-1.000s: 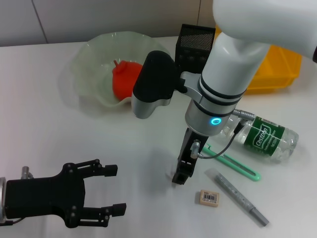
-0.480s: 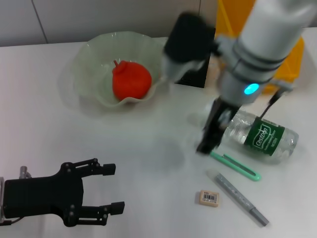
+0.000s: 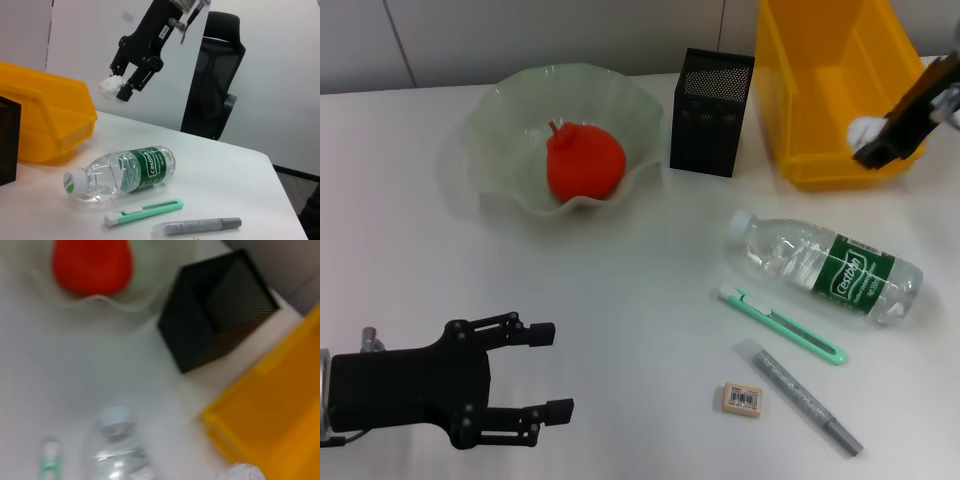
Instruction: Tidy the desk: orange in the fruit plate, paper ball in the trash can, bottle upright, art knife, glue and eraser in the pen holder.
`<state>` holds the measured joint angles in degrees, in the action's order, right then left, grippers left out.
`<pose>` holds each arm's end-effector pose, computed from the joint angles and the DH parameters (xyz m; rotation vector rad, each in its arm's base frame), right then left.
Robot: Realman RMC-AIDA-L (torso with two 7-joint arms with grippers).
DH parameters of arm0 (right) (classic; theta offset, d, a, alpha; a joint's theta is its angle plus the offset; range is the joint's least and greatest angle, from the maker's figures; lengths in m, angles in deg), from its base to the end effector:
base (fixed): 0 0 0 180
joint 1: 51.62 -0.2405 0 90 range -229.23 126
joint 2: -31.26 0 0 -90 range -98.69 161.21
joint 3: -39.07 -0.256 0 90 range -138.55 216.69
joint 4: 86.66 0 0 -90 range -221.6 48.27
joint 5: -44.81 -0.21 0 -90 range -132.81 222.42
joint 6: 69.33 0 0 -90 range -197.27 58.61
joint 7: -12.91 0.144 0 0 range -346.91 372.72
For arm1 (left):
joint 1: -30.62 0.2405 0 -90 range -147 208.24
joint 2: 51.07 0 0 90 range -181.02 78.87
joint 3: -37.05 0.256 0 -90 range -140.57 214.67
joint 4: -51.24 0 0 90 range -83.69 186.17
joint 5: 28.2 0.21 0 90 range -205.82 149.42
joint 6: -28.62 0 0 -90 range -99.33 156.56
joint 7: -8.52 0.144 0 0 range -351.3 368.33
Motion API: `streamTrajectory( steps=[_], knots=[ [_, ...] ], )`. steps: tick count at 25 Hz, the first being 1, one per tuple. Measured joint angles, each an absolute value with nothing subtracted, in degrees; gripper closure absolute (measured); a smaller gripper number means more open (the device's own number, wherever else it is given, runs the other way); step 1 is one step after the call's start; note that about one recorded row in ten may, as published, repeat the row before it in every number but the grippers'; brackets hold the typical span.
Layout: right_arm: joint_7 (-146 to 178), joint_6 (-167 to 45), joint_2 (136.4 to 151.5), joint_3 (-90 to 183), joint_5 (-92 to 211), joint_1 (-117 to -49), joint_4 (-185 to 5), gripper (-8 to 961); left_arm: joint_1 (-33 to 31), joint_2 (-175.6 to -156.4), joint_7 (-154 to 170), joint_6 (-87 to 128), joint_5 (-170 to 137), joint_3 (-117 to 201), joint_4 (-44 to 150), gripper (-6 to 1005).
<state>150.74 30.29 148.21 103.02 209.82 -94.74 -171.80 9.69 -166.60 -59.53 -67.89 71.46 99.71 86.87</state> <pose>0.1624 0.3879 0.0940 -2.3737 0.7198 -0.6264 -0.2743 0.2630 -0.0181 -2.9712 -0.4093 -0.7857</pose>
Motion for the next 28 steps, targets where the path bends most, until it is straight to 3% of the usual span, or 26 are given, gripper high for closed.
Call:
streamTrajectory(
  steps=[10, 18, 25, 27, 28],
  knots=[
    [140.0, 12.6, 149.03, 99.7, 208.3, -88.6, -168.0, 506, 9.4, -166.91, -59.8, -67.6, 71.2, 99.1, 86.8, 136],
    [134.3, 0.0, 148.31, 98.9, 203.1, -88.5, -158.4, 500, 9.6, -167.55, -59.9, -67.6, 71.1, 98.6, 86.7, 136],
    [131.4, -6.3, 148.98, 98.6, 202.0, -88.0, -156.1, 495, 9.7, -167.66, -61.7, -67.6, 71.2, 97.9, 86.7, 136],
    [131.4, -6.6, 149.02, 98.6, 202.0, -88.0, -156.1, 285, 9.7, -167.66, -61.7, -67.6, 71.2, 97.9, 86.7, 136],
    [131.4, -6.7, 149.02, 98.6, 202.0, -88.0, -156.1, 259, 9.6, -167.66, -62.0, -67.5, 71.3, 97.6, 86.8, 136]
  ],
)
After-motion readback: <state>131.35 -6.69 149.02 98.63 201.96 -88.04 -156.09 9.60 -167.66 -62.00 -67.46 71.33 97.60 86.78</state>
